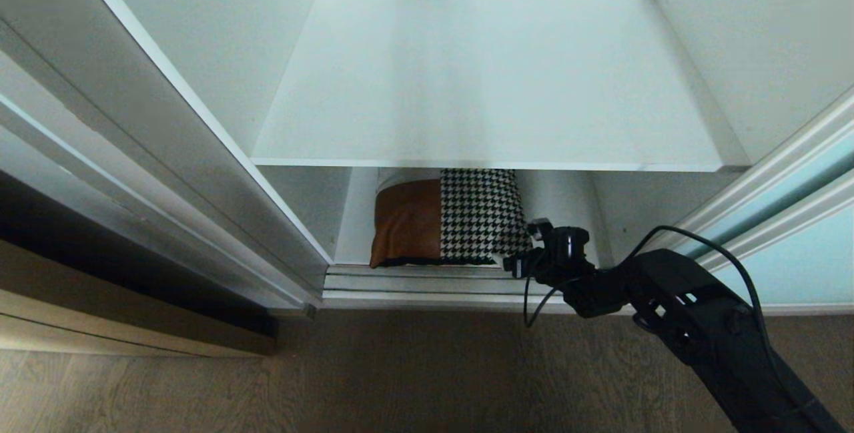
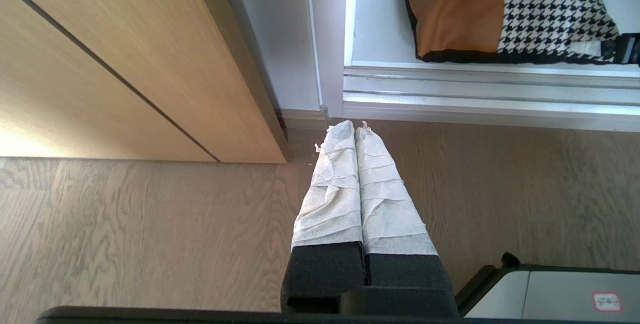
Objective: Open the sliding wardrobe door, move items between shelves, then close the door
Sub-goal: Place the pillow on the higher shelf
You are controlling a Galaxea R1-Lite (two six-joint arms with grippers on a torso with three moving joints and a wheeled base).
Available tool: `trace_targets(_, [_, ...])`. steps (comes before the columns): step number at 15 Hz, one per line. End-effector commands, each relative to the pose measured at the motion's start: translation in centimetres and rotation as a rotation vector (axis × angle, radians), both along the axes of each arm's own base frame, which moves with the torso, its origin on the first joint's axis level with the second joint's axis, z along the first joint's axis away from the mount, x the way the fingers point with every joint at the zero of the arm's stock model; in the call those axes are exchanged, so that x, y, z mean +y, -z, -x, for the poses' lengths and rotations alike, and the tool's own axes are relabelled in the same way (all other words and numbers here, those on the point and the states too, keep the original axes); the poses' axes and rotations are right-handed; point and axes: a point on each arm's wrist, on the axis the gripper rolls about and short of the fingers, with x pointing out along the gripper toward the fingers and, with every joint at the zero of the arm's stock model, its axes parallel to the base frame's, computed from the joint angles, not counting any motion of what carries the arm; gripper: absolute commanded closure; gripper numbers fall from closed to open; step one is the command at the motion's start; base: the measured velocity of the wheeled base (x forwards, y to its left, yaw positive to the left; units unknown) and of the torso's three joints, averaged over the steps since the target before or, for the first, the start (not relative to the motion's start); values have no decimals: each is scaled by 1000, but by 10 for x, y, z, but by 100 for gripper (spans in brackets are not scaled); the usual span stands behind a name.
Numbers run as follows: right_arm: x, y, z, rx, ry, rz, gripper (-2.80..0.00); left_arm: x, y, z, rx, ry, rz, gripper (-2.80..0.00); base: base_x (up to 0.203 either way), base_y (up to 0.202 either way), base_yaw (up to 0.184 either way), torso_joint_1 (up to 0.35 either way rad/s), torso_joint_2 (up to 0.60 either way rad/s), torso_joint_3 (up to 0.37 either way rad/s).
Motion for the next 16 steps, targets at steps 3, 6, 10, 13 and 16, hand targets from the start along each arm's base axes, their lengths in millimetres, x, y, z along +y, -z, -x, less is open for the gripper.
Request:
trace_targets(3, [6,-1,1,-6,-13,-4,-280,0,0,0,3,-1,0,0,0,0,0,0,0,0])
trace_targets(6, [6,-2,1,-7,-10,-3,0,0,0,0,3,0,0,0,0,0,0,0,0,0])
trace_targets(10, [6,0,1,-7,-11,-2,0,0,0,0,3,-1,0,0,0,0,0,0,0,0])
trace_targets(13, [6,0,1,-5,-13,-2,0,0,1,0,4,0,0,0,0,0,0,0,0,0])
trace_targets(16, [6,0,1,-7,-13,-2,0,0,0,0,3,1,0,0,0,0,0,0,0,0])
